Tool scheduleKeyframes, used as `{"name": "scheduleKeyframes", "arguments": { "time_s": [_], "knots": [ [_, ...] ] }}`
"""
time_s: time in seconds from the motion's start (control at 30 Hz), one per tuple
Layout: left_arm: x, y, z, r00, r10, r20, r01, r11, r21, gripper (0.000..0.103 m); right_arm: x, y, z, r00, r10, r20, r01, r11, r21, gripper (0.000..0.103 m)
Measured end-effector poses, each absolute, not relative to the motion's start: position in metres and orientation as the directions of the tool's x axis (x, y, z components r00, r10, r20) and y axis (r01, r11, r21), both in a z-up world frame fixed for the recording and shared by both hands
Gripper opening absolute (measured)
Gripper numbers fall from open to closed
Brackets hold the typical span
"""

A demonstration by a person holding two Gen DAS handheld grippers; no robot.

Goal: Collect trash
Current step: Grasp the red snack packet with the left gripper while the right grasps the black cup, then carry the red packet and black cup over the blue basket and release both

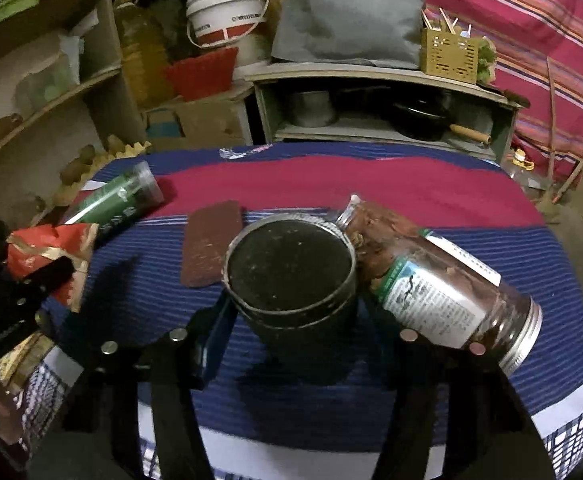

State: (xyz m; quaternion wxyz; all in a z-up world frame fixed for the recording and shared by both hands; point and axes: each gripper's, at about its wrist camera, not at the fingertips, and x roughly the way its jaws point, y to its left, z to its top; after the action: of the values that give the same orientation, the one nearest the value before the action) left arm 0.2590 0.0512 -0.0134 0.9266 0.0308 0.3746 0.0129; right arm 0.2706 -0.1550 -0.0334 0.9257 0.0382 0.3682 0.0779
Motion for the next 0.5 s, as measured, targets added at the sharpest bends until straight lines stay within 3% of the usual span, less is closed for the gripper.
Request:
{"name": "scheduleKeyframes", "arguments": {
  "time_s": [0.23, 0.5],
  "knots": [
    [0.234, 0.006, 0.016, 0.761, 0.003, -0.649, 0.056, 0.996, 0.071, 0.047, 0.213, -0.205, 0.012, 0.772, 0.161, -0.615, -0.102, 0.986, 0.13, 0.056],
    [0.198, -0.104, 0.044, 0.783, -0.166, -0.6, 0.228, 0.973, 0.029, 0.047, 0.12, -0.32, 0.05, 0.826, -0.005, -0.563, 0.053, 0.996, 0.069, 0.057]
  ]
}}
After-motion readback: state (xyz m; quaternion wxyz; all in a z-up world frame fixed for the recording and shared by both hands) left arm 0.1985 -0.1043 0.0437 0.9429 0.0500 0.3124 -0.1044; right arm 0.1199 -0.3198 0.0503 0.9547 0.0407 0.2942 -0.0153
